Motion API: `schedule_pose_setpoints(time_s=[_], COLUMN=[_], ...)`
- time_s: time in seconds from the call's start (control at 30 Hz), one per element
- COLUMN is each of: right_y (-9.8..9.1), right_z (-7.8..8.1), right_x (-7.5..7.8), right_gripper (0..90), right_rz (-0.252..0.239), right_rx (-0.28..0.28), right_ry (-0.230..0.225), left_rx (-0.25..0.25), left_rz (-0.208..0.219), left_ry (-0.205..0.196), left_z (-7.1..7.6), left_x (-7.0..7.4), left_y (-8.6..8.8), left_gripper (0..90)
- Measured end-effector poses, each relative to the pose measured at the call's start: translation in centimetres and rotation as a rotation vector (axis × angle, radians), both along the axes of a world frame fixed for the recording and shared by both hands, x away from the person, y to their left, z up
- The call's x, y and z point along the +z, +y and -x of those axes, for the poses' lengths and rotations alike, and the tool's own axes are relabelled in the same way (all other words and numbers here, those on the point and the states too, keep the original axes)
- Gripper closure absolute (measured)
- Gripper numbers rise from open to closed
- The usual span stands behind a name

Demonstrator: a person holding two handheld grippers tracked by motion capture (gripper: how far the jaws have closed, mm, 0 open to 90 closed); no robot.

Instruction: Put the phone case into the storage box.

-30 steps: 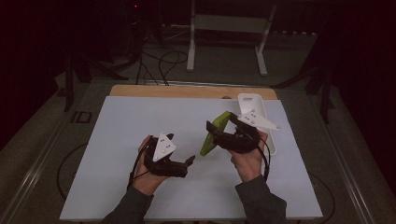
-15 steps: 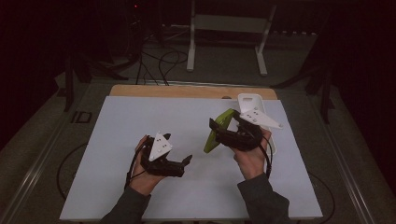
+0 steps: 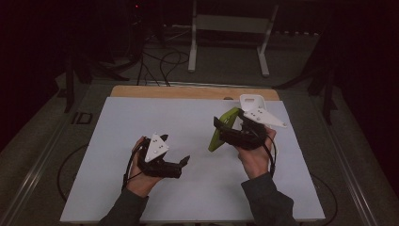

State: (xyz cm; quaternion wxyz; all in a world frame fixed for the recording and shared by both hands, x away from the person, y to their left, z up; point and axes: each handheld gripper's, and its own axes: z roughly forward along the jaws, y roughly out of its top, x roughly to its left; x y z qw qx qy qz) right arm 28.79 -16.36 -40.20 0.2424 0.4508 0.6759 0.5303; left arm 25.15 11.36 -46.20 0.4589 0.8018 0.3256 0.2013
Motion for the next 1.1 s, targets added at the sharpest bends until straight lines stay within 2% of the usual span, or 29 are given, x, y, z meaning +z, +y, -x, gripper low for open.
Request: schedule_pose_setpoints(time_s=[0.77, 1.1], right_y=[-1.0, -1.9], right_z=[-0.8, -1.1], right_x=[0.3, 1.1], right_gripper=[17.0, 17.0], right_rz=[0.018, 0.017], right_rx=[-0.04, -0.068], right_ry=[-0.002, -0.018], left_rx=[0.037, 0.055], left_rz=[0.01, 0.017], left_ry=[0.004, 0.005], left_z=[0.0, 0.0], left_x=[0.0, 0.0], left_y=[1.7, 2.6], left_gripper=[3.8, 4.0])
